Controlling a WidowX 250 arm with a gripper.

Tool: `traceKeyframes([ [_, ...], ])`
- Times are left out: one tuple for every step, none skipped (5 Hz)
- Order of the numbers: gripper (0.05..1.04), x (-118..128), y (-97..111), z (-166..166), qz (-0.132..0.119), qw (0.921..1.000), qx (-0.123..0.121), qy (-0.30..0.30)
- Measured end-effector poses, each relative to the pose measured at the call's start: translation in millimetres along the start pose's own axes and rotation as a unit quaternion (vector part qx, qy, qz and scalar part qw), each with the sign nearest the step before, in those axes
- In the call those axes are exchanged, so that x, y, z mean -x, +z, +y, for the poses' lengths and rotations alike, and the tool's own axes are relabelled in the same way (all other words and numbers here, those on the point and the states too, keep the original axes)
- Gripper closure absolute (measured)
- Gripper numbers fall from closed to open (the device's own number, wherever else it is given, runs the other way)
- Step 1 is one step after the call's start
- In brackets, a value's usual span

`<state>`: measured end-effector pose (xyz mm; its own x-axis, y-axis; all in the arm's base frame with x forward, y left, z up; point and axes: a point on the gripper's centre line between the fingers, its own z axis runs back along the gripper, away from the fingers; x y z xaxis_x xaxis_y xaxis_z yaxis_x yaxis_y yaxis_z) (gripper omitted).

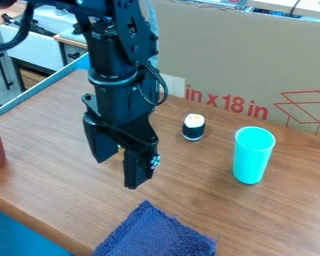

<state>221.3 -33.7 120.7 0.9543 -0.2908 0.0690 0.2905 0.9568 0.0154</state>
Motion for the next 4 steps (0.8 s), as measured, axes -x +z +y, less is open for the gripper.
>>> traceKeyframes([
  [0.083,2,-4,-1,0.009,1.0,0.002,-0.001],
  [0.083,2,12,28,-0.015,0.9992,0.013,0.034],
  [0.083,9,29,64,-0.026,0.9957,-0.008,0.089],
  [0.083,17,34,97,-0.01,0.9902,-0.029,0.136],
])
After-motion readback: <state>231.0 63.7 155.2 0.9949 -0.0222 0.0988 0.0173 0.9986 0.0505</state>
